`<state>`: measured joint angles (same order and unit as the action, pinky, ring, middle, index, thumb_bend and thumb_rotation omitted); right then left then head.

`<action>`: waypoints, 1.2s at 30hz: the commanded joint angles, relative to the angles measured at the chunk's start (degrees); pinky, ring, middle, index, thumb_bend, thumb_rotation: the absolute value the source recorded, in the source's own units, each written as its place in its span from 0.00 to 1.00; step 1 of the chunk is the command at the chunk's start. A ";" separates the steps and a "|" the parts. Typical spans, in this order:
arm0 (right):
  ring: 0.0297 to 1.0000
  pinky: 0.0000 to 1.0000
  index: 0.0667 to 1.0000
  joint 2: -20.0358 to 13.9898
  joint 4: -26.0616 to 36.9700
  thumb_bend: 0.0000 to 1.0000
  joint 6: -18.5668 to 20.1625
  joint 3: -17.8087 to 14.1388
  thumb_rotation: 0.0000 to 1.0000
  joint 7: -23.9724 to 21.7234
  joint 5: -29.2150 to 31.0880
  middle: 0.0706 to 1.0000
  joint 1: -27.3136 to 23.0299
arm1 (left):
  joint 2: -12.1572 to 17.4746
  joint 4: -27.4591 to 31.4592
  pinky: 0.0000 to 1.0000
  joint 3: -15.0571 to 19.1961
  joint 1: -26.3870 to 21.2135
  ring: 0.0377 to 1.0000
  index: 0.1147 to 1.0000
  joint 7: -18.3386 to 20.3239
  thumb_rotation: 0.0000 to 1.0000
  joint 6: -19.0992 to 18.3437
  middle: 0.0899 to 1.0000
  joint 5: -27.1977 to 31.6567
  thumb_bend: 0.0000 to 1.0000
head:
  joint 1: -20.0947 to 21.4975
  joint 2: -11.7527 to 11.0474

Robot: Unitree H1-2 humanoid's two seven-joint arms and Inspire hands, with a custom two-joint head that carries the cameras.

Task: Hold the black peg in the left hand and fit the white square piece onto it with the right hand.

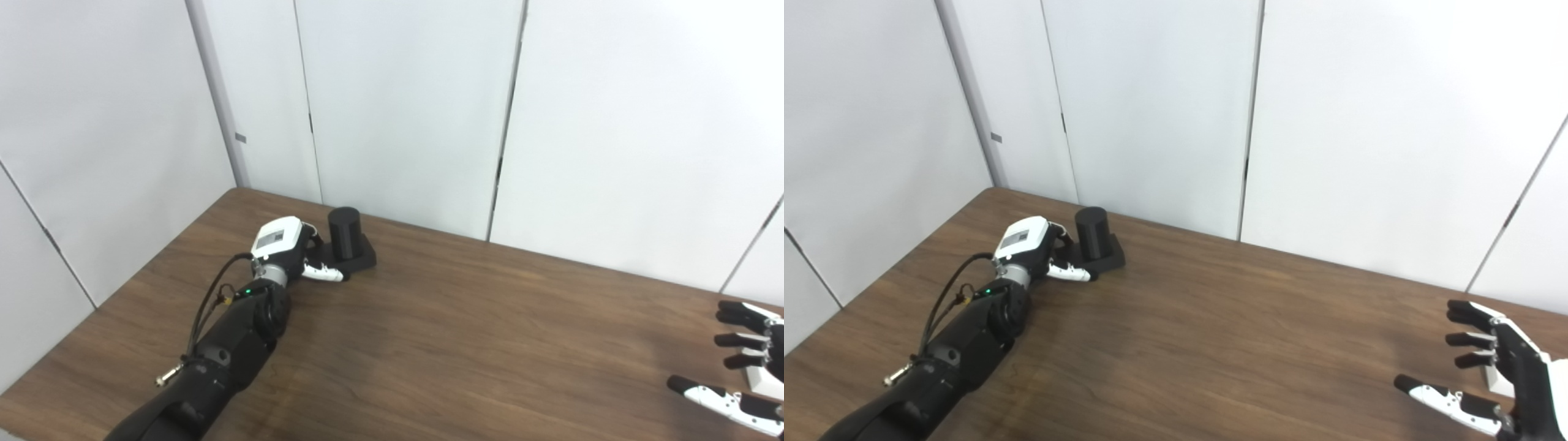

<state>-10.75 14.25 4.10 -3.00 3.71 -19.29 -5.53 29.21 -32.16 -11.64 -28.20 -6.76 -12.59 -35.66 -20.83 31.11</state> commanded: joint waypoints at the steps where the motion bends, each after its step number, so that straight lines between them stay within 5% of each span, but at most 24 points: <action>1: 0.60 0.48 0.69 -0.26 2.11 0.55 -0.67 -0.35 0.00 0.26 -0.02 0.69 -1.79 | 0.26 1.99 0.83 -2.01 0.76 0.86 0.42 3.16 0.06 3.21 0.78 0.56 0.52 | 0.18 0.11; 12: 0.60 0.47 0.68 0.03 1.18 0.55 -1.53 -0.27 0.00 0.84 -0.24 0.69 -2.15 | -0.09 8.54 0.93 -5.94 4.24 0.95 0.43 11.24 0.06 12.71 0.85 5.75 0.52 | 2.24 0.58; 17: 0.62 0.49 0.69 0.41 0.93 0.55 -0.88 -0.39 0.00 0.74 0.33 0.71 -2.35 | -0.74 9.93 0.88 -8.12 5.07 0.92 0.43 12.26 0.07 17.01 0.84 5.40 0.52 | 4.02 1.25; 25: 0.62 0.52 0.72 -0.63 -3.51 0.56 -5.13 -0.18 0.00 1.41 0.37 0.72 -2.79 | -0.80 13.35 0.84 -13.26 5.31 0.89 0.42 12.74 0.08 24.04 0.84 1.73 0.52 | 10.66 3.17; 36: 0.61 0.51 0.72 0.26 -7.12 0.56 -8.92 0.16 0.01 2.58 0.29 0.72 -3.43 | -2.22 17.92 0.84 -18.77 5.23 0.89 0.42 16.69 0.07 27.74 0.83 0.32 0.52 | 18.66 5.35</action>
<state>-10.48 5.73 -2.08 -2.80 5.23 -19.19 -6.38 27.81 -14.86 -27.65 -23.55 6.13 12.76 -32.52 -2.73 36.21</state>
